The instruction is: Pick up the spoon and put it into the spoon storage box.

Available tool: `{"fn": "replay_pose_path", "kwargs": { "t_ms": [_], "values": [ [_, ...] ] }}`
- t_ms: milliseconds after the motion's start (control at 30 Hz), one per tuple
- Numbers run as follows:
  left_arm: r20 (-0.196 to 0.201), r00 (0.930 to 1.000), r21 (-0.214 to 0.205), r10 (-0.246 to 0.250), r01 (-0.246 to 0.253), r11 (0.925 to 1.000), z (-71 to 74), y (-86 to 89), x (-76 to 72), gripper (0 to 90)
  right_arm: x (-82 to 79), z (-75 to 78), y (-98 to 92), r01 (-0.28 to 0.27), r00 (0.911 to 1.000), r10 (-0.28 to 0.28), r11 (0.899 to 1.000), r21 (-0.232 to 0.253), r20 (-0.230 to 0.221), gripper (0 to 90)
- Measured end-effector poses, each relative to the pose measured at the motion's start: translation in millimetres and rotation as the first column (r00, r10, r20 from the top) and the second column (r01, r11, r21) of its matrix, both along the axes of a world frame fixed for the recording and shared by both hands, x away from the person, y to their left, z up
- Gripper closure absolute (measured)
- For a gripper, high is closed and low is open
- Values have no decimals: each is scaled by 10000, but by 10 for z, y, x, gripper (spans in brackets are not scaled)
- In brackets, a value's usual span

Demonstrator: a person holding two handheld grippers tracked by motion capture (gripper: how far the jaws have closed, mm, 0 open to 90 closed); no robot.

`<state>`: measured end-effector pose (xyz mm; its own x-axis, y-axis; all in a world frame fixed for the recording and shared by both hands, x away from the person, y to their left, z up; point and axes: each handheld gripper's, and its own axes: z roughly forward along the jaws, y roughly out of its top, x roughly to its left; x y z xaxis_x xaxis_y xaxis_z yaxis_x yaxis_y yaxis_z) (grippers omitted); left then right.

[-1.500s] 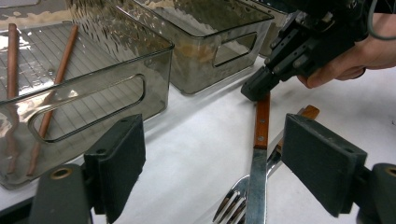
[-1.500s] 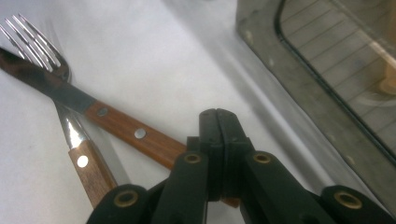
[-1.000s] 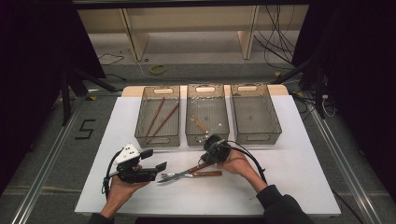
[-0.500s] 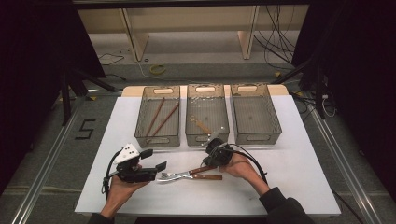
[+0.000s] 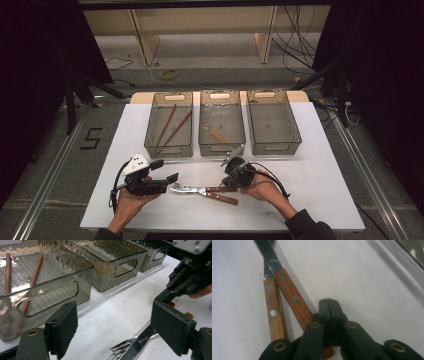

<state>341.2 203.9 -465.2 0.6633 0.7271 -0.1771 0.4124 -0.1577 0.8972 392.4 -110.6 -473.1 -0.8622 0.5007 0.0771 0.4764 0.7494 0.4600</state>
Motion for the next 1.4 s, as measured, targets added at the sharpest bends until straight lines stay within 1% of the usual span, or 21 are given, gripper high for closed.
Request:
{"fn": "replay_pose_path", "kwargs": {
  "t_ms": [167,267,333,400,467,500,600,700,733,867,933,1000,1300,1400],
  "values": [
    [7,10000,-31,20,-20,10000,1,-2,1,213,-106,8,-20,-130,9999,132,9997,-203,109,900],
    [9,10000,-72,32,-31,10000,1,-7,4,213,-141,13,-31,-232,9996,236,9993,-293,134,900],
    [27,10000,-19,-2,2,10000,1,-5,6,213,-148,17,-35,-245,9995,252,9991,-347,193,900],
    [12,10000,-83,28,-28,10000,1,-6,2,213,-139,22,-47,-366,9989,374,9989,-306,281,849],
    [14,10000,-90,36,-36,10000,0,0,1,213,-126,45,-62,-275,9992,282,9994,-227,293,768],
    [18,10000,-85,33,-33,10000,0,3,0,213,-120,64,-70,-307,9990,314,9993,-219,325,745],
    [39,10000,-89,22,-21,10000,-1,9,-4,212,-110,132,-83,-482,9979,479,9988,59,426,645],
    [45,10000,-112,53,-52,9999,1,11,-9,212,-109,196,-72,-727,9963,713,9969,290,476,577],
    [39,10000,-122,59,-58,9999,0,11,-9,213,-107,210,-63,-784,9959,770,9965,290,480,544],
    [32,10000,-140,70,-69,9999,0,11,-8,211,-103,227,-27,-1122,9927,1107,9932,296,472,475],
    [48,10000,-150,62,-61,9999,2,11,-9,210,-107,223,-10,-1220,9914,1208,9923,218,502,454],
    [52,10000,-167,49,-48,9998,2,10,-9,210,-107,217,2,-1309,9905,1299,9912,198,439,428],
    [16,10000,-314,11,-10,9995,2,5,-16,204,-102,178,83,-1691,9847,1691,9856,-19,416,379],
    [64,10000,-368,-65,67,9993,4,3,-19,197,-97,163,112,-1760,9837,1763,9843,-114,365,360]
  ]
}}
